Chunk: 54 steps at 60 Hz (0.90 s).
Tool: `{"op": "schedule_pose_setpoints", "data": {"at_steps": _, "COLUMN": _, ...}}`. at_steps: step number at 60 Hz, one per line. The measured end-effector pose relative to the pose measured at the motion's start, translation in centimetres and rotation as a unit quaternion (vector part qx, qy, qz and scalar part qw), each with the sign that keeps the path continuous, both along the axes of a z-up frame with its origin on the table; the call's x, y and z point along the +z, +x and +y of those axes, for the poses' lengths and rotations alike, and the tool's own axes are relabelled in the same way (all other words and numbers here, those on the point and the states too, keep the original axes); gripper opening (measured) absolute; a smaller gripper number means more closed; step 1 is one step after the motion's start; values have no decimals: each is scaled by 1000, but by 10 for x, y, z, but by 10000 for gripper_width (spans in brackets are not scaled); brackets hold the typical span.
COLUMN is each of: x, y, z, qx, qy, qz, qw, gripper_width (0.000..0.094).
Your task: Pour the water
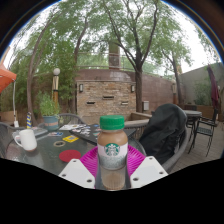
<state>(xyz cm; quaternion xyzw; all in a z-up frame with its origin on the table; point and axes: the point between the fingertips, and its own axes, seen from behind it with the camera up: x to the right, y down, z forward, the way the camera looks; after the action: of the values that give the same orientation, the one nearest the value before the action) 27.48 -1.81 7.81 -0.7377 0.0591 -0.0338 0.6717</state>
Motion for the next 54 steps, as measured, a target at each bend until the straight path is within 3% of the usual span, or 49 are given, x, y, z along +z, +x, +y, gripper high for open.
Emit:
{"op": "schedule_pose_setpoints", "data": {"at_steps": 7, "x": -1, "y": 0, "z": 1, "qx": -2, "qy": -10, "qz": -2, "qw": 1000, "gripper_width": 278}}
{"op": "schedule_pose_setpoints", "data": {"at_steps": 14, "x": 2, "y": -15, "z": 5, "qx": 5, "qy": -26, "qz": -23, "qw": 999, "gripper_width": 262}}
{"op": "schedule_pose_setpoints", "data": {"at_steps": 27, "x": 75, "y": -68, "z": 39, "qx": 9, "qy": -22, "qz": -163, "qw": 986, "gripper_width": 263}}
{"op": "schedule_pose_setpoints", "data": {"at_steps": 32, "x": 100, "y": -109, "z": 59, "qx": 29, "qy": -21, "qz": -266, "qw": 963, "gripper_width": 263}}
{"op": "schedule_pose_setpoints", "data": {"at_steps": 43, "x": 101, "y": -224, "z": 91, "qx": 82, "qy": -31, "qz": -518, "qw": 851, "gripper_width": 261}}
{"op": "schedule_pose_setpoints", "data": {"at_steps": 51, "x": 78, "y": -260, "z": 105, "qx": 108, "qy": -39, "qz": -693, "qw": 712, "gripper_width": 260}}
{"op": "schedule_pose_setpoints", "data": {"at_steps": 54, "x": 77, "y": -270, "z": 108, "qx": 101, "qy": -32, "qz": -752, "qw": 650, "gripper_width": 261}}
